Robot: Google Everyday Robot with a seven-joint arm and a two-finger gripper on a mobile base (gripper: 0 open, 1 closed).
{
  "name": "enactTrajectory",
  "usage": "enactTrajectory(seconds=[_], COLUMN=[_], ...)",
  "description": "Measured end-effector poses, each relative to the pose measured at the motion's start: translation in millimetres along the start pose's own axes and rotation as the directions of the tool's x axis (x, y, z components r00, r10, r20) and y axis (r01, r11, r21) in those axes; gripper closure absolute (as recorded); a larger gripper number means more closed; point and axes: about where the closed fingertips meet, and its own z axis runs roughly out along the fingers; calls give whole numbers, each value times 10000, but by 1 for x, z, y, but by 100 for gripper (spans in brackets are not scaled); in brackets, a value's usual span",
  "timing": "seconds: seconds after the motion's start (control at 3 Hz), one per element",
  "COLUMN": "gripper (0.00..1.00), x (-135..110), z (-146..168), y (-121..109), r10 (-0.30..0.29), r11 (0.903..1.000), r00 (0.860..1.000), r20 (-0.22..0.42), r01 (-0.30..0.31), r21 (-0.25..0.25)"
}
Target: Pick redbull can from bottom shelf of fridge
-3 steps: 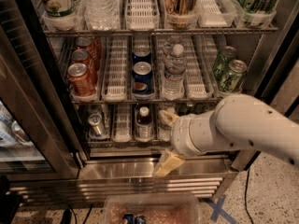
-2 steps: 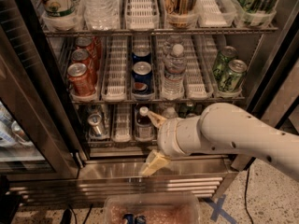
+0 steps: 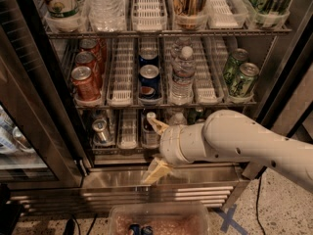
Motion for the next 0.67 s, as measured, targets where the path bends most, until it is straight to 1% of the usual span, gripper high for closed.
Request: enactTrajectory(seconds=[0.33,0.67], gripper=[0,0], x=[0,1], z=[8,41], y=[3,18], r10=[-50,-30], r11=[9999,9988], r00=[10000,9999], r20=[5,134], r01=[50,23], r21=[137,497])
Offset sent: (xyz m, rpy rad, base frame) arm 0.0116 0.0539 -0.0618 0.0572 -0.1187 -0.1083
